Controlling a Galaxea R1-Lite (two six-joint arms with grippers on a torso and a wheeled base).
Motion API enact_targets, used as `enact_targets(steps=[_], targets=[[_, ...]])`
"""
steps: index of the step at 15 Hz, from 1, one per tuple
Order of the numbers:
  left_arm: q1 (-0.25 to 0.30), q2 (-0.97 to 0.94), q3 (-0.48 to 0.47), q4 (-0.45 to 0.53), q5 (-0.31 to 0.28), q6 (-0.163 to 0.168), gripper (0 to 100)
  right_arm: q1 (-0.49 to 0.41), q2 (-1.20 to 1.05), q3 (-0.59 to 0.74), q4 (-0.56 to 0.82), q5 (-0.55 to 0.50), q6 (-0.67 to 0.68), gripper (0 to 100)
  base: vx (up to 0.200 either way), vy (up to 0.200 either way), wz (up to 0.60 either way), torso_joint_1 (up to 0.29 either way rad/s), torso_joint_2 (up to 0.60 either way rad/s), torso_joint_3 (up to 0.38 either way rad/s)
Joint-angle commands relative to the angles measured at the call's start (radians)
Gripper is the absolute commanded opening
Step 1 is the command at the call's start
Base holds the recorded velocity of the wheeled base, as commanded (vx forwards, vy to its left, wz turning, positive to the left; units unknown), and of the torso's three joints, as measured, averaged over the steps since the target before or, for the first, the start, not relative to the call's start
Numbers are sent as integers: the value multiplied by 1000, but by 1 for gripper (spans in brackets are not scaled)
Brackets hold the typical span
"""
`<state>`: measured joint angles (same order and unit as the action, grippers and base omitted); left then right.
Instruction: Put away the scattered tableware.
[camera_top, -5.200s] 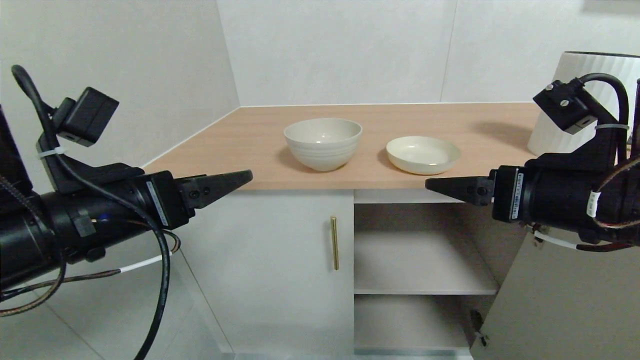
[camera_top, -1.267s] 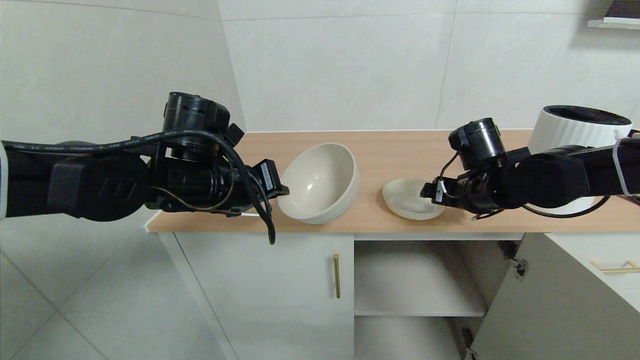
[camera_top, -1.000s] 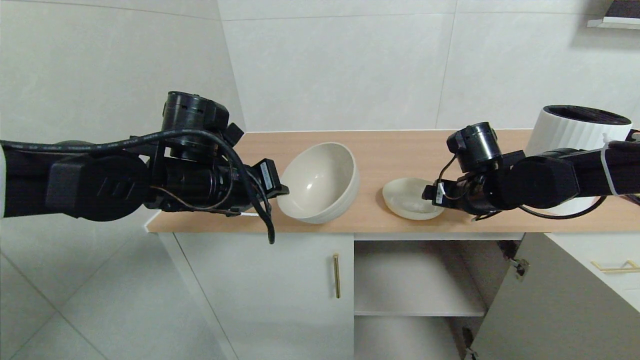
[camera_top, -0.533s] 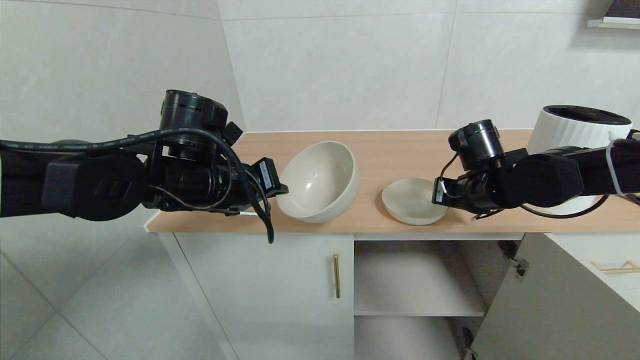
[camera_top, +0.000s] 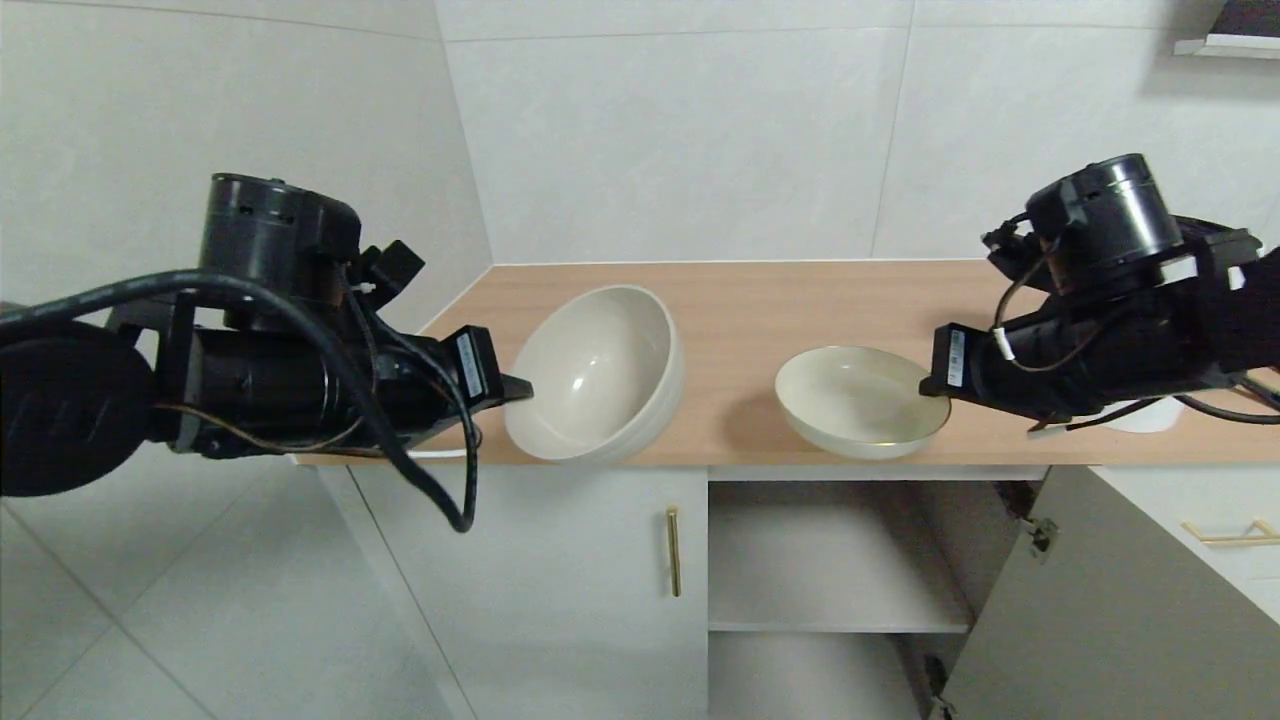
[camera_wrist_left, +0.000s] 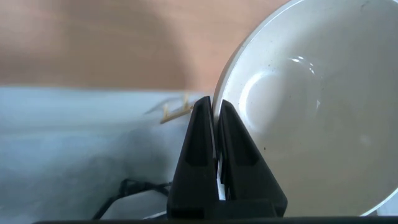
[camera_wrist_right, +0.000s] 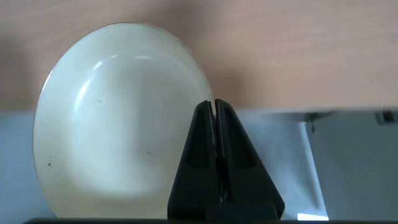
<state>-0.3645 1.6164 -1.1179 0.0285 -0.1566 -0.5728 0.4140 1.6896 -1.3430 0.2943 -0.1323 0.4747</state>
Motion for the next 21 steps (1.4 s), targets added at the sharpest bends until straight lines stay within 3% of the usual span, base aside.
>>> enact_targets(steps=[1,6,11,21], targets=[[6,-101,99,-2,-1,39,0,2,-146,104,17,31,-7,0,0,0,0,0,0,0],[4,-142,220,-65,-43,50,0,2,-241,266,-1,96,-77,0,0,0,0,0,0,0],[4,-136,222,-65,-57,50,0,2,-228,308,-3,94,-77,0,-120,0,0,3,-1,1],[4,-98,220,-68,-57,54,0,-4,-174,311,-20,88,-77,0,0,0,0,0,0,0]])
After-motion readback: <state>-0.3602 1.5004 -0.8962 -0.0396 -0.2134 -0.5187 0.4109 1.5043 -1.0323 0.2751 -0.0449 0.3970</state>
